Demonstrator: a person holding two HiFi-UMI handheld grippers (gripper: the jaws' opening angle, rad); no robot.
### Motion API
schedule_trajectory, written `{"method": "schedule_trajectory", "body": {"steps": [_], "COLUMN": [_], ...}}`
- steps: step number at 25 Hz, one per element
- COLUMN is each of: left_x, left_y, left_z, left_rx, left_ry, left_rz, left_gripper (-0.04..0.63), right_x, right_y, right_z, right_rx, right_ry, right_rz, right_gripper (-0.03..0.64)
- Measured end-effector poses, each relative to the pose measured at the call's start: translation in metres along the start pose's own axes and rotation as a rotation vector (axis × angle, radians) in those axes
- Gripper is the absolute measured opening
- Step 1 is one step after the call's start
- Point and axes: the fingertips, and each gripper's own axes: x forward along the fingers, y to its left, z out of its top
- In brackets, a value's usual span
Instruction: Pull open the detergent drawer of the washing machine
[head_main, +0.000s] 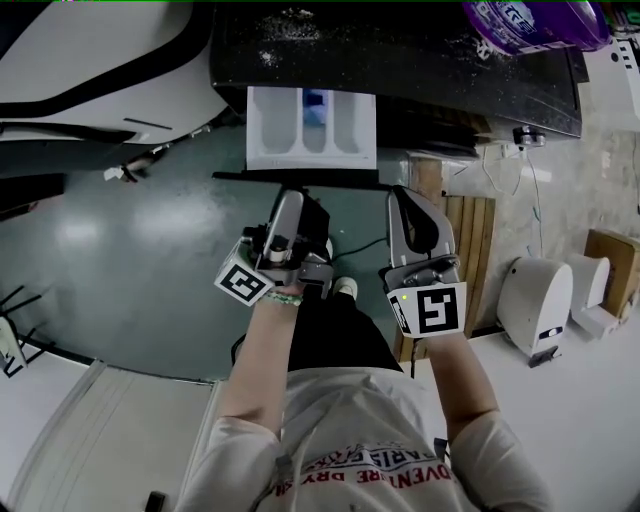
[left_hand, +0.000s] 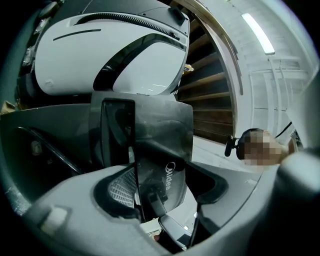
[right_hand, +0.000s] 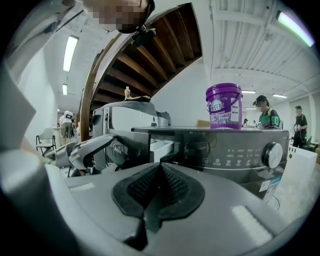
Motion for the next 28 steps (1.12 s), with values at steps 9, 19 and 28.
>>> {"method": "schedule_trajectory", "body": {"steps": [9, 19, 28], "left_x": [-0.027, -0.032, -0.045], "left_y": [-0.013, -0.017, -0.018], "left_z": [-0.01, -0.014, -0.018], "left_rx": [0.007, 0.01, 0.034], "left_ry": [-0.005, 0.019, -0.011], "left_rz": [-0.009, 0.003, 0.113], "left_gripper": [0.295, 0.336, 0.46], "right_x": [-0.03, -0.049, -0.067], "right_y": [0.012, 0.025, 0.034], "right_z": [-0.009, -0.015, -0.011], "right_rx": [0.01, 0.015, 0.01], "right_ry": [0.006, 0.014, 0.028], "right_rz": [0.024, 0.046, 0.047], "right_gripper": [0.0, 0.0, 0.0]}}
